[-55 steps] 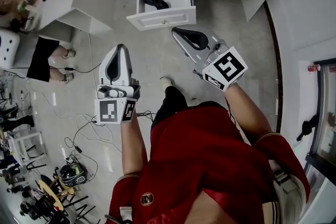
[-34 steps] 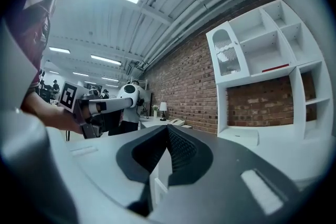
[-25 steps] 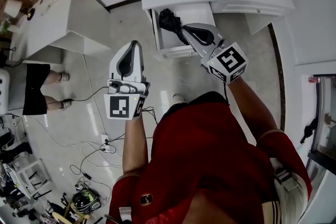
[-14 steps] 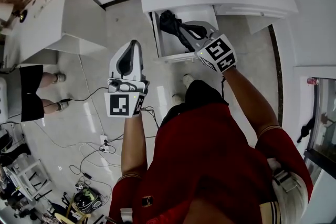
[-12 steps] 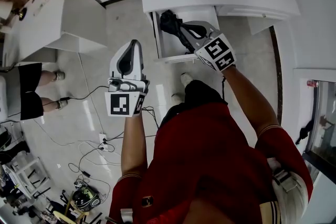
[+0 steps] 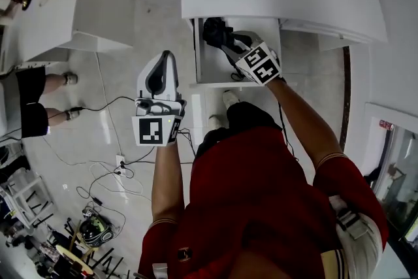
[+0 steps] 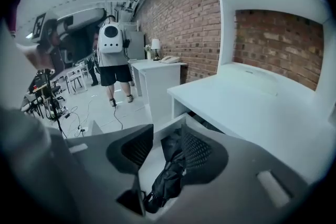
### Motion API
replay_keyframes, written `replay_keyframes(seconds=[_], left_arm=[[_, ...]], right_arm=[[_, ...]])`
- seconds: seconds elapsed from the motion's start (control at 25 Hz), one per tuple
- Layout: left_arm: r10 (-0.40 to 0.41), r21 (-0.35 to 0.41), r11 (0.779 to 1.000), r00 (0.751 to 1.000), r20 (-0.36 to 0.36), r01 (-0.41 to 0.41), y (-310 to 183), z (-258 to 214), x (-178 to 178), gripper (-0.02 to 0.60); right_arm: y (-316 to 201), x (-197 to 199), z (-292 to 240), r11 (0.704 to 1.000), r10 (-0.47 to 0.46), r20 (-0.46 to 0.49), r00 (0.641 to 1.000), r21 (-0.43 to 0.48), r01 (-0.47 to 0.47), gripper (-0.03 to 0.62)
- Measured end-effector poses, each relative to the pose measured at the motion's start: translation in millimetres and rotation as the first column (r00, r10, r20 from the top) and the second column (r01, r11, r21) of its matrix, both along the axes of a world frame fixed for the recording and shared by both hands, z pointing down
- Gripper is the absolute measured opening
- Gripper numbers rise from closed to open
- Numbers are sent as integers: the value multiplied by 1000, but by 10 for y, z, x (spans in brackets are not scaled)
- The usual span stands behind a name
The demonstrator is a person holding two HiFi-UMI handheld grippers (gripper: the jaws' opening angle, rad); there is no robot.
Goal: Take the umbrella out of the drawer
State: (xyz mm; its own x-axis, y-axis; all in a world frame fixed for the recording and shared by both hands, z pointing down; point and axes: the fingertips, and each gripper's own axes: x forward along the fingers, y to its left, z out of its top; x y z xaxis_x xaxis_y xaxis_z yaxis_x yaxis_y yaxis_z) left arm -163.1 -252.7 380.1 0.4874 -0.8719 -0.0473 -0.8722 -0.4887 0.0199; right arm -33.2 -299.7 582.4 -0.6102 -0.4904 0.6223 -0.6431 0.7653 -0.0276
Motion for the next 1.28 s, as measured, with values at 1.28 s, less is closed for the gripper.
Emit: replay_keyframes(seconds=[1.28], left_arm=[[-196,-151,967,978,76,205,-419,805,-473,6]], right_arm=[[-460,-40,2289,927,38,-234,971,-354,-121,399]])
